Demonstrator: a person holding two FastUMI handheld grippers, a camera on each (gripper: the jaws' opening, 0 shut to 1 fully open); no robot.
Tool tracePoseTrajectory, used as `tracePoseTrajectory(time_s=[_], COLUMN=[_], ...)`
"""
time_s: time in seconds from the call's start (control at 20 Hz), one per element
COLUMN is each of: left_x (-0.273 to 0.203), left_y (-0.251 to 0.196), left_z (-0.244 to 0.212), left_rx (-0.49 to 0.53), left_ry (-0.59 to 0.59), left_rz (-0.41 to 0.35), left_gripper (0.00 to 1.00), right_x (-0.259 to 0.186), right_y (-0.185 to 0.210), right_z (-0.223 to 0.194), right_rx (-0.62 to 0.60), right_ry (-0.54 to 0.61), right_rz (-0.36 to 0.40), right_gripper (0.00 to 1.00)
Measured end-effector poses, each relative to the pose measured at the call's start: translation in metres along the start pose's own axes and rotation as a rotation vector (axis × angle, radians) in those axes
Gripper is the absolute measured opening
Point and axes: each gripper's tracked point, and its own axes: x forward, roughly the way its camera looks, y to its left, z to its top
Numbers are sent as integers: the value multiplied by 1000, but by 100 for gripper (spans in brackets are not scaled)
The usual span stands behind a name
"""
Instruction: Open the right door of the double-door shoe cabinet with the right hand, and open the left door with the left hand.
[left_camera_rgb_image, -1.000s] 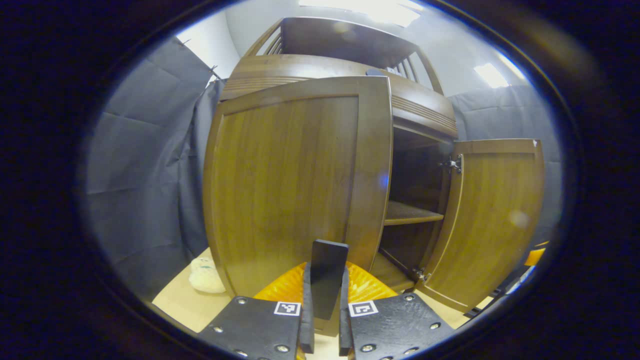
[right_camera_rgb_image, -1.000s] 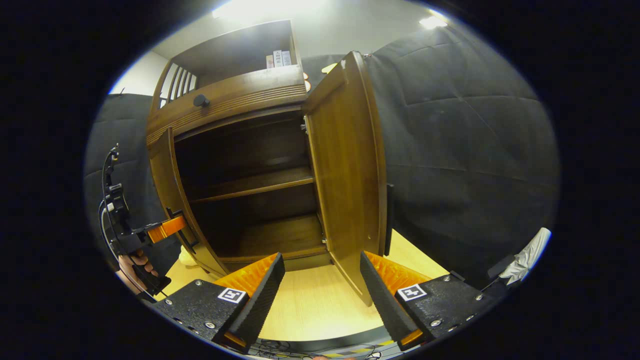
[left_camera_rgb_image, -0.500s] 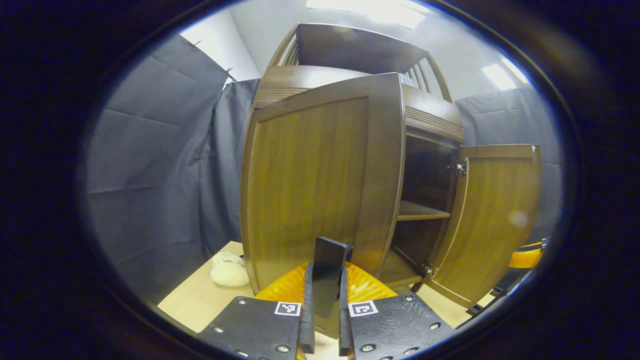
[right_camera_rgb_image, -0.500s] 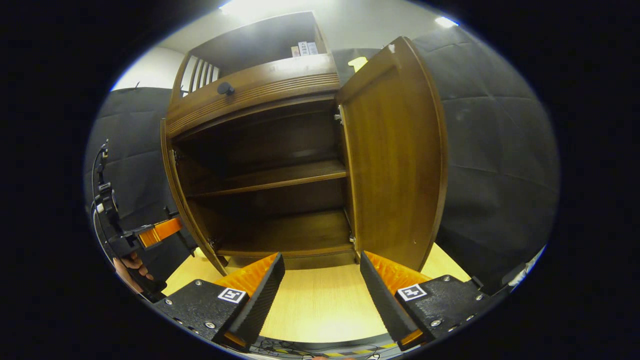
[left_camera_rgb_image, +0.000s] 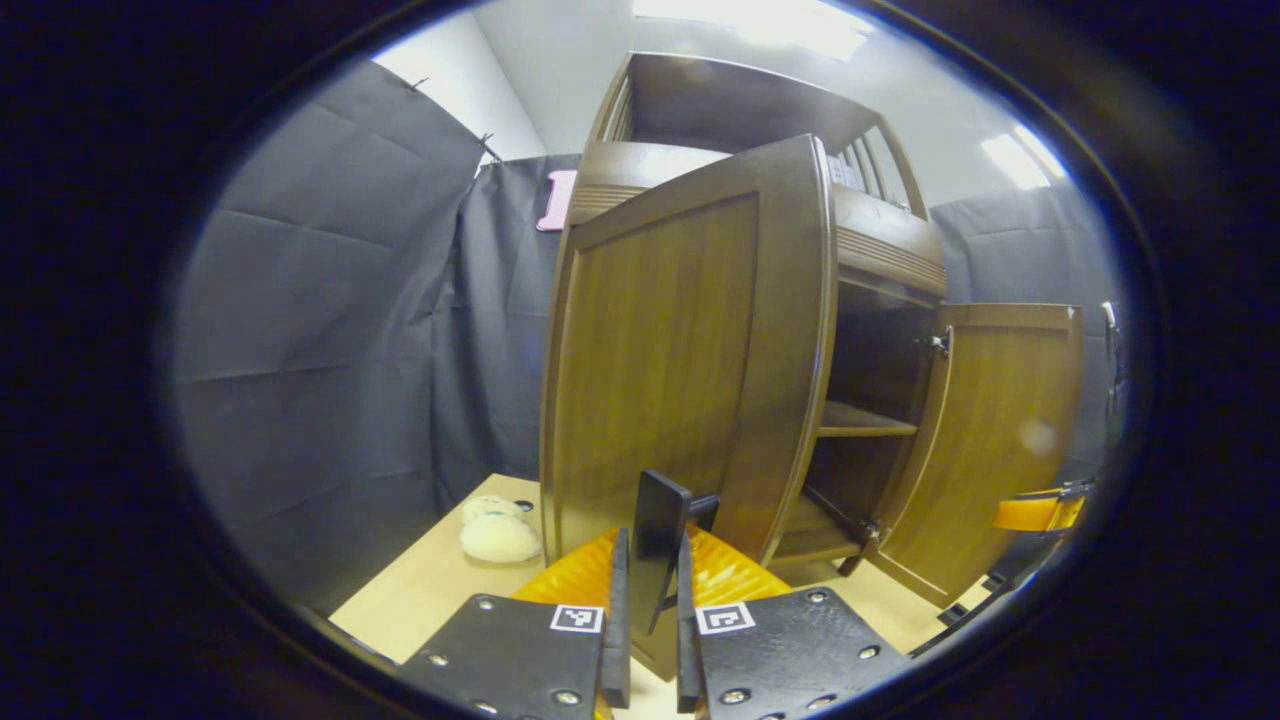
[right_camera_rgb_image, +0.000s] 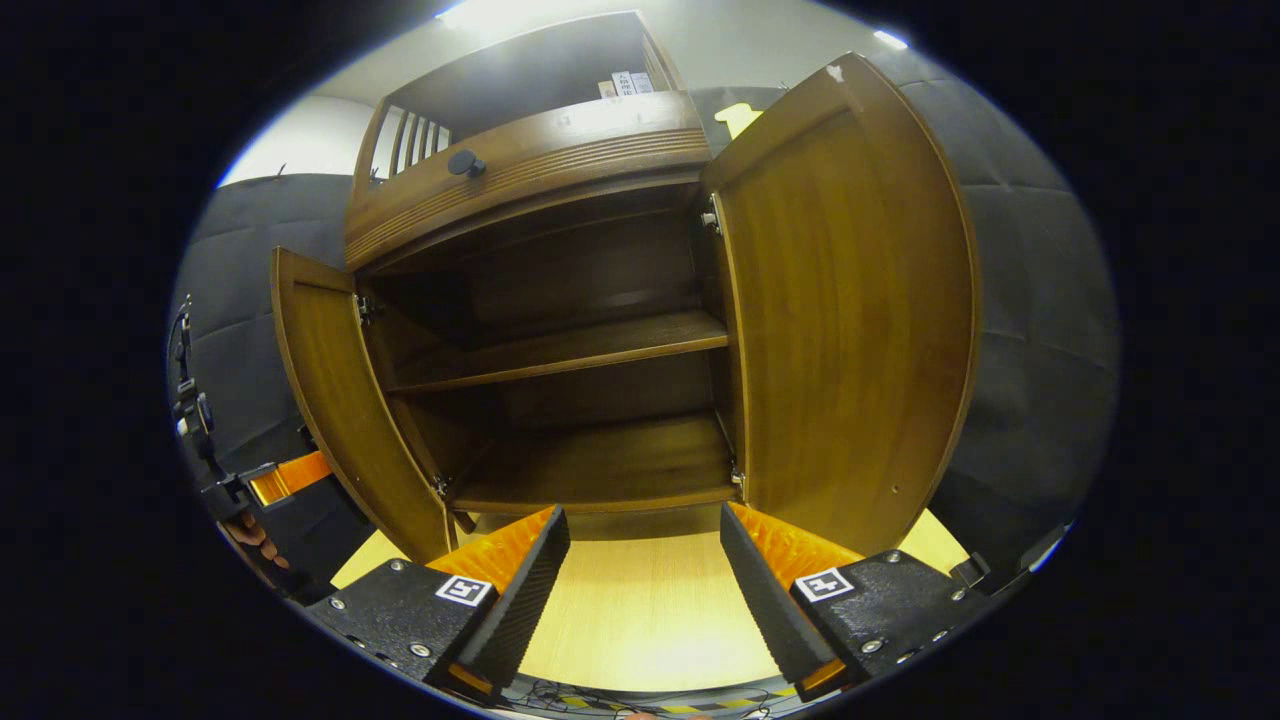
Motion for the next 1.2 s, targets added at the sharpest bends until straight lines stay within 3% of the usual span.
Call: tracePoseTrajectory(time_s=[0.4,0.45,0.6,0.65,0.7,0.9,1.05,1.1,1.2], left_x=[-22,-20,-23,-21,-21,-19,-18,-17,-20], left_y=[80,94,121,129,138,156,161,161,160], left_z=[-4,-4,1,2,3,2,4,3,1], left_rx=[-11,-14,-2,14,28,44,36,38,58], left_ry=[-12,-17,-24,-25,-26,-21,-22,-16,-4], left_rz=[86,87,45,26,10,-48,-62,-59,-43], left_gripper=[26,22,23,17,23,23,23,23,23], right_x=[11,12,17,19,21,28,30,30,30], right_y=[14,15,22,23,24,26,25,24,19], right_z=[-4,-4,1,3,5,20,27,29,31], right_rx=[2,2,-11,-16,-17,-18,-17,-15,-11], right_ry=[20,19,17,17,16,-5,-21,-21,-24], right_rz=[-5,-7,-10,-12,-14,-30,-42,-47,-54], right_gripper=[94,94,94,92,92,92,92,97,94])
